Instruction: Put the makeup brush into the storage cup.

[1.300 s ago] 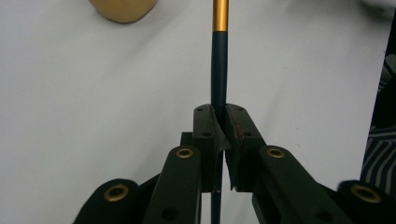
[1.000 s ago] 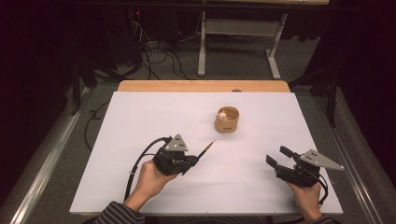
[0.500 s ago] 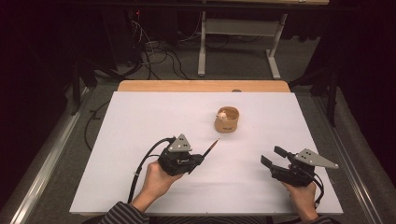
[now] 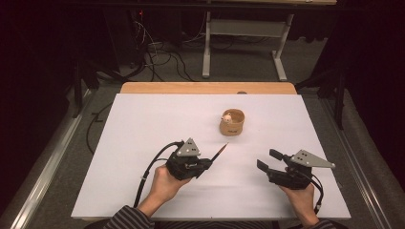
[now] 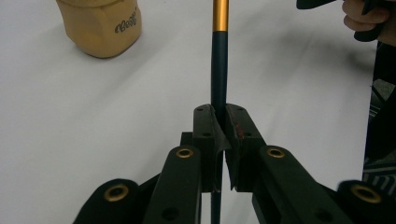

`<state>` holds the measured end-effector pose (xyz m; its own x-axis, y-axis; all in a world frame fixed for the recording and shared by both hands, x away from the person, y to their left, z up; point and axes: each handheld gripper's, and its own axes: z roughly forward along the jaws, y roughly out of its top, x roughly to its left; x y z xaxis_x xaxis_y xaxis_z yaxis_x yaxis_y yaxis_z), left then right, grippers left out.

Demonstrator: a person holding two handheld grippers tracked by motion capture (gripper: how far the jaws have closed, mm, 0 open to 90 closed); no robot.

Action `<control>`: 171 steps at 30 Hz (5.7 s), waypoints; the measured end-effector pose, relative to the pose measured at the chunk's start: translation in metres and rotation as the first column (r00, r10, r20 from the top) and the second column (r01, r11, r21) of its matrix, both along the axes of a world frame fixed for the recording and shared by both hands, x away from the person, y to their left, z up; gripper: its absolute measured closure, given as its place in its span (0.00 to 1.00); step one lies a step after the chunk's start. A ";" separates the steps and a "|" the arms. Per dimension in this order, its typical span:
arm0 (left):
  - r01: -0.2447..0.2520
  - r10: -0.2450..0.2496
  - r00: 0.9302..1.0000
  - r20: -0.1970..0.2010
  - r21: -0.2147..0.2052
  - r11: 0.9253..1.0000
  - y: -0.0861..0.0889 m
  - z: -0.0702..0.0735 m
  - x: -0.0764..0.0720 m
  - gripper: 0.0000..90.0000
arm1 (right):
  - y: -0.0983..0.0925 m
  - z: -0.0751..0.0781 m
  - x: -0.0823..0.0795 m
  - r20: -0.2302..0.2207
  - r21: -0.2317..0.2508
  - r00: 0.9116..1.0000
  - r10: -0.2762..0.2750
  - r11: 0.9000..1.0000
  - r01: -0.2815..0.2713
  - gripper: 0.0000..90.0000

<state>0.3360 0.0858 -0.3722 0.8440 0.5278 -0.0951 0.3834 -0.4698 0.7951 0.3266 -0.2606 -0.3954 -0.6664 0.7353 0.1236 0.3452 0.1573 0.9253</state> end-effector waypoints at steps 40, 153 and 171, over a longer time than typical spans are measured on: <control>0.016 -0.016 0.999 0.044 0.000 1.000 -0.008 0.003 -0.001 0.93 | 0.068 0.011 0.013 -0.034 0.025 0.981 0.193 0.981 -0.193 0.48; 0.016 -0.013 0.997 0.083 -0.028 0.999 -0.013 0.001 -0.006 0.67 | 0.102 0.020 0.018 -0.011 0.091 0.946 0.323 0.943 -0.321 0.95; -0.031 0.039 0.994 0.101 -0.084 0.996 0.002 0.006 -0.008 0.49 | 0.100 0.023 0.018 0.007 0.082 0.948 0.319 0.945 -0.318 0.95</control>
<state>0.3281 0.0879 -0.3661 0.8326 0.5513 -0.0532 0.3130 -0.3890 0.8664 0.3447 -0.1607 -0.3726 -0.8631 0.4723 0.1787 0.2952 0.1848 0.9374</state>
